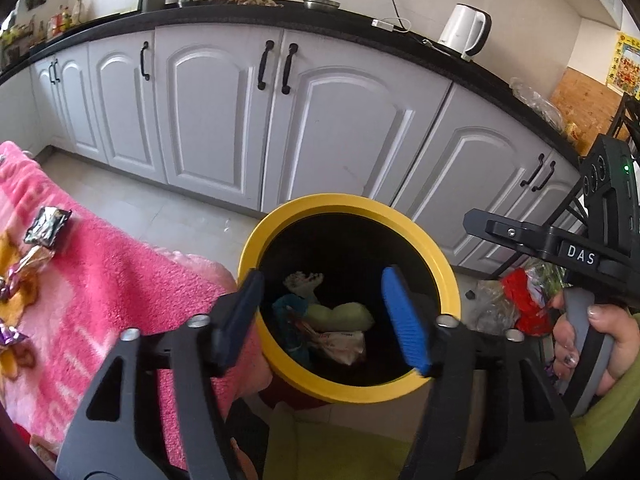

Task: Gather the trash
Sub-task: 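Open the right tool to drop the sponge while the left tool releases the red wrapper into the bin, then move both tools back from the bin to the wrappers on the blanket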

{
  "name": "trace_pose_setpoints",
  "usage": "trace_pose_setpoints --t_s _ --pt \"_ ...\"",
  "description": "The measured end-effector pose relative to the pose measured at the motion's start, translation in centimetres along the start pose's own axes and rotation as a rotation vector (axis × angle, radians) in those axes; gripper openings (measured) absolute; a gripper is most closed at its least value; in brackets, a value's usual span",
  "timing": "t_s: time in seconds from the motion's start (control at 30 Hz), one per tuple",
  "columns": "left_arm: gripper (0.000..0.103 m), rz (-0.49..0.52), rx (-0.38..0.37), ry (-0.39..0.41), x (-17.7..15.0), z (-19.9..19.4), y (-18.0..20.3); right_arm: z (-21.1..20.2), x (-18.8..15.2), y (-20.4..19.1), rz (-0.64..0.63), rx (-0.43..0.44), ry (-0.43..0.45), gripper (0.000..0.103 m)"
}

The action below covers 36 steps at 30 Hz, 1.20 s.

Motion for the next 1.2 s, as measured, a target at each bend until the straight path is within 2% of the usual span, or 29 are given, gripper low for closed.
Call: trace_pose_setpoints --t_s 0.07,0.3,0.53,0.97,1.2 --pt "0.066 -0.008 0.0 0.004 0.0 -0.2 -0.2 0.0 -0.1 -0.1 0.0 -0.003 0.001 0.069" --pt "0.092 -0.037 0.017 0.03 -0.3 -1.6 -1.1 -0.4 0.2 -0.9 -0.015 -0.015 0.02 0.076" --pt "0.092 -0.069 0.036 0.063 -0.7 -3.4 -2.1 -1.0 0.3 -2.1 -0.048 -0.028 0.05 0.082" --pt "0.092 -0.15 0.078 0.134 -2.1 -7.3 -5.4 -2.3 -0.3 -5.9 -0.155 -0.067 0.116 0.082" --pt "0.092 -0.213 0.104 0.18 -3.2 -10.0 -8.2 -2.2 -1.0 -9.4 -0.262 -0.079 0.119 0.082"
Point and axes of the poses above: each gripper's, at about its wrist camera, not at the fingertips, and z roughly the way its jaws point, y to its right, x to its top, the point moved 1 cm from there along z, roughly the way its jaws point, and after that the axes turned 15 degrees about -y, right-handed, at the moved point
